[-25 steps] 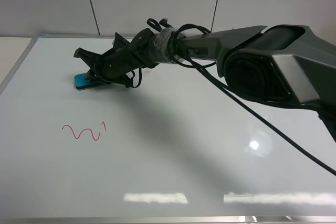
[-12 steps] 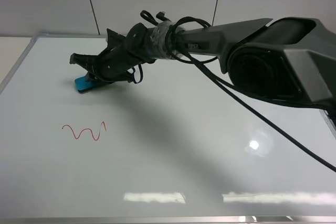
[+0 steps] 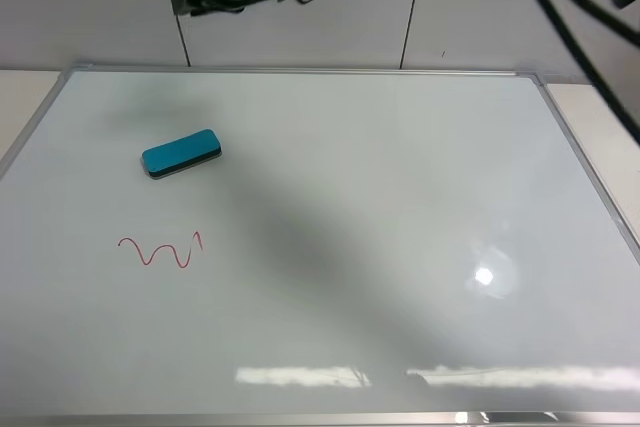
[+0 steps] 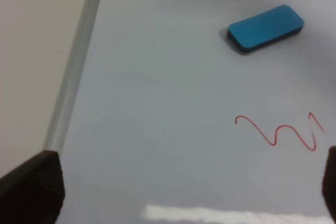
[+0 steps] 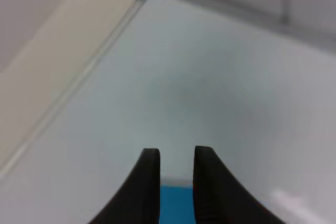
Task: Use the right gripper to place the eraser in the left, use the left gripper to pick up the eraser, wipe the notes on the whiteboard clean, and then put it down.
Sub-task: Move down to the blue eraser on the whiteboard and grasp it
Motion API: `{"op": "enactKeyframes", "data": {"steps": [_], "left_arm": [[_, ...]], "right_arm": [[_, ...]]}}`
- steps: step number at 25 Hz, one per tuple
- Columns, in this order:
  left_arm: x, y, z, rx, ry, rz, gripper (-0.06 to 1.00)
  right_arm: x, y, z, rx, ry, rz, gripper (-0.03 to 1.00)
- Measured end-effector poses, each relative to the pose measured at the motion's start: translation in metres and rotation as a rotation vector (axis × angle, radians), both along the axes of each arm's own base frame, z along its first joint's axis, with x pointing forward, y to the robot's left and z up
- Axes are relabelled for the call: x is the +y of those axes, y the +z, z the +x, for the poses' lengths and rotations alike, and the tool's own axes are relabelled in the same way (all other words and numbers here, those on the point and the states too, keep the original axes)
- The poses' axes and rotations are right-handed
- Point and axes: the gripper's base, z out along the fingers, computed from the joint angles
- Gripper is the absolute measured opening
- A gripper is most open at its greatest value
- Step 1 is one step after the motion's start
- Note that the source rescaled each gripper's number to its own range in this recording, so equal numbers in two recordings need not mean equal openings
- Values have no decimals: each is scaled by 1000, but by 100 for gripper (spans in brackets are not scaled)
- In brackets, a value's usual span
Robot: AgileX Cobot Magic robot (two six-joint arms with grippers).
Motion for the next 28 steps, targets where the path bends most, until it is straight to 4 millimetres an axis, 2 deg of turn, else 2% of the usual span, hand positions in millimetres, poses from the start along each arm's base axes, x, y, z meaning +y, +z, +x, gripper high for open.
{"op": "enactKeyframes", "data": {"steps": [5, 8, 11, 13, 18, 22, 28], "left_arm": [[0, 0, 0, 0, 0, 0, 100], [0, 0, 0, 0, 0, 0, 100], [0, 0, 0, 0, 0, -1, 100], [0, 0, 0, 0, 0, -1, 100], [0, 0, 0, 0, 0, -1, 100], [0, 0, 0, 0, 0, 0, 100], [0, 0, 0, 0, 0, 0, 100]], "right_arm": [[-52, 51, 1, -164, -57, -151, 14], [-90, 70, 1, -228, -118, -226, 14], [-131, 73, -6, -216, -177, -281, 14], [-154, 69, -15, -194, -208, -309, 14], [-219, 70, -58, -205, -314, -317, 14], [-265, 61, -98, -186, -404, -330, 14], [-336, 55, -159, -178, -643, -340, 14]]}}
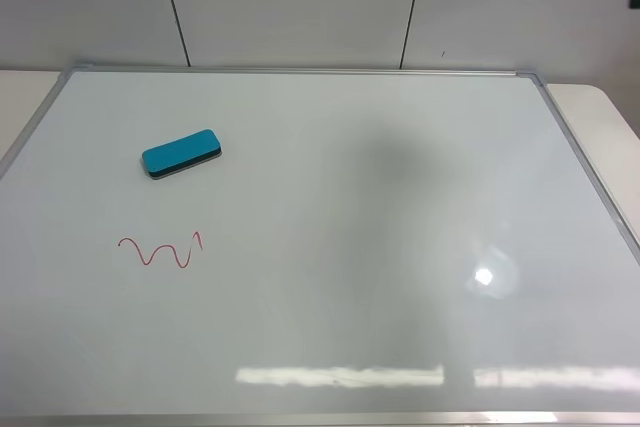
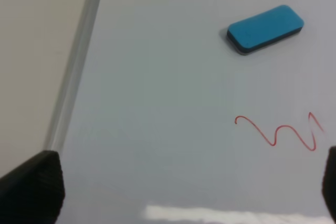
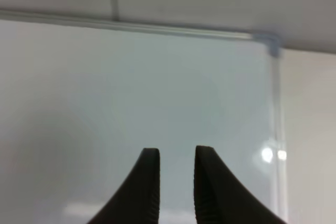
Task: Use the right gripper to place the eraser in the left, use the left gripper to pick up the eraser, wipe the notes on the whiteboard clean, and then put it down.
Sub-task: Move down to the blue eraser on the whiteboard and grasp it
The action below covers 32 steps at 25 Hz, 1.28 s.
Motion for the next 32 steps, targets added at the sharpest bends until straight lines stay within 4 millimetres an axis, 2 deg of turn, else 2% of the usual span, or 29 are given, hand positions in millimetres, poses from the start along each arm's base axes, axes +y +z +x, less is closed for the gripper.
{"op": "enactKeyframes", "data": {"steps": [3, 5, 9, 10, 12, 13, 15, 17, 19, 23, 29, 32], "left_arm": [[0, 0, 0, 0, 0, 0, 100], [0, 0, 0, 0, 0, 0, 100], [0, 0, 0, 0, 0, 0, 100], [0, 0, 0, 0, 0, 0, 100], [0, 0, 0, 0, 0, 0, 100], [0, 0, 0, 0, 0, 0, 100], [0, 0, 0, 0, 0, 0, 100], [0, 0, 0, 0, 0, 0, 100], [0, 0, 0, 0, 0, 0, 100], [0, 0, 0, 0, 0, 0, 100], [0, 0, 0, 0, 0, 0, 100], [0, 0, 0, 0, 0, 0, 100]], "right_arm": [[-23, 3, -39, -16, -117, -8, 14], [-32, 5, -63, -29, -180, -23, 14], [-32, 9, -114, -81, -223, -41, 18], [-32, 9, -114, -81, -223, -41, 18], [-27, 11, -142, -141, -209, -57, 29], [-21, 9, -165, -198, -168, -69, 53], [-13, 2, -186, -260, -103, -84, 81], [-7, -6, -199, -305, -45, -75, 93], [-2, -15, -213, -354, -8, -61, 97], [1, -29, -227, -394, 5, -66, 99], [1, -55, -217, -263, 14, -51, 100], [0, -58, -216, -248, 10, -54, 100]]}}
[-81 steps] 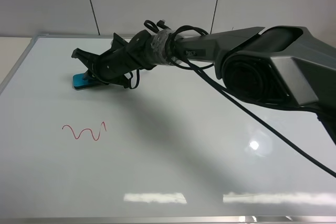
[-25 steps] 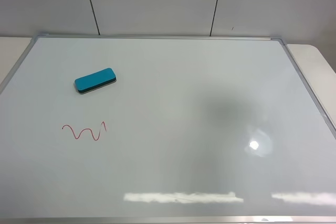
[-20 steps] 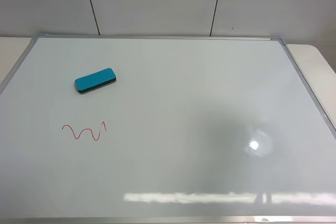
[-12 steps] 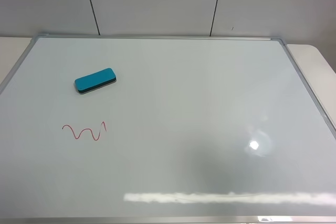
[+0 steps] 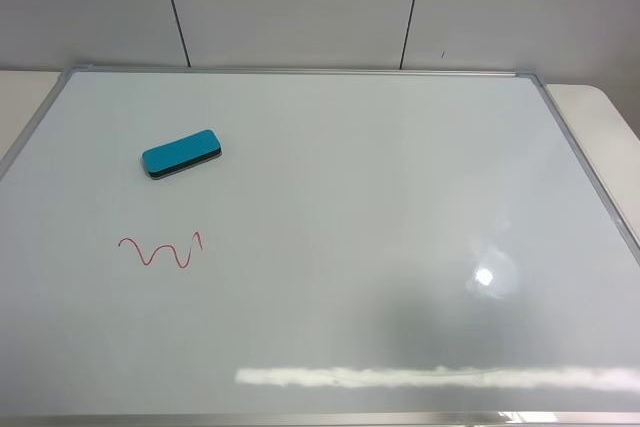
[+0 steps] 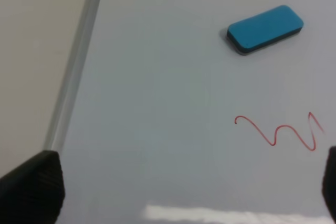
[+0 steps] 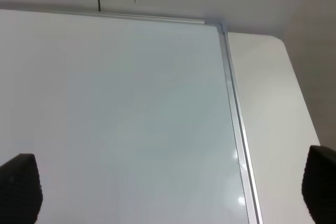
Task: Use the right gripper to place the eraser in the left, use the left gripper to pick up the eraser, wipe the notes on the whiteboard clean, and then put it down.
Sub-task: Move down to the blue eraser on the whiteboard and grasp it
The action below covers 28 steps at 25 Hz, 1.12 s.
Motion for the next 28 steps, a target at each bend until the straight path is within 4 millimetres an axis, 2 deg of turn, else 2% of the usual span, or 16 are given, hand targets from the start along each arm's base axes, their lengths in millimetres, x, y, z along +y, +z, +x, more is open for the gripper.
{"op": "enactKeyframes", "data": {"steps": [8, 28], "left_arm": [[0, 0, 0, 0, 0, 0, 100], [0, 0, 0, 0, 0, 0, 100]], "right_arm": [[-3, -14, -3, 139, -42, 17, 100], [-5, -16, -2, 147, -58, 21, 100]]}}
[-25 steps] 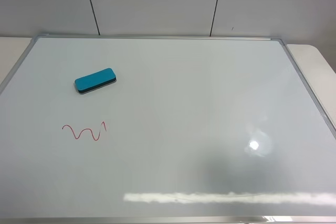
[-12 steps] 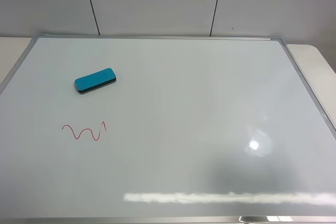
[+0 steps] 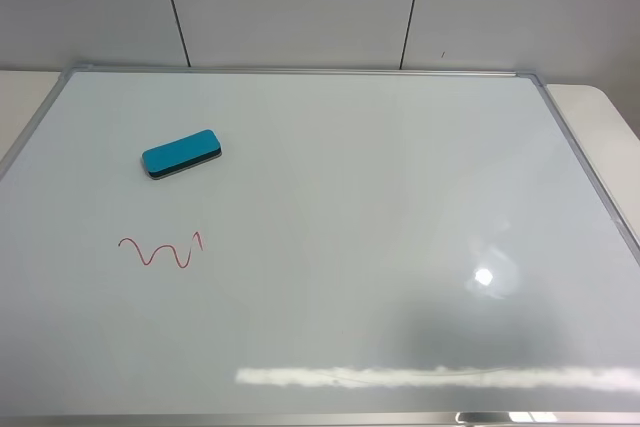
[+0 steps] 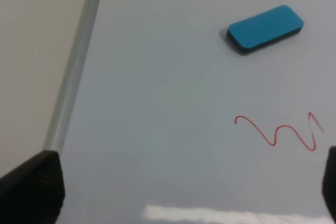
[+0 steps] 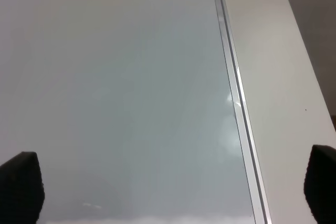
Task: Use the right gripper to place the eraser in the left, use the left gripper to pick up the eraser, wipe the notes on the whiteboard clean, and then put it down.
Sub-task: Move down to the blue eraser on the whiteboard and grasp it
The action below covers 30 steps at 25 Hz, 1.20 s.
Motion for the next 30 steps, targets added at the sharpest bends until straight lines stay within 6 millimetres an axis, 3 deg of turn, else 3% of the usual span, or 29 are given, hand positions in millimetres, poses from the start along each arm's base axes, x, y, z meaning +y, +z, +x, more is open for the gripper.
{"op": "enactKeyframes", "data": {"steps": [30], "left_arm": [[0, 0, 0, 0, 0, 0, 100]], "right_arm": [[-1, 0, -1, 0, 74, 6, 100]]}}
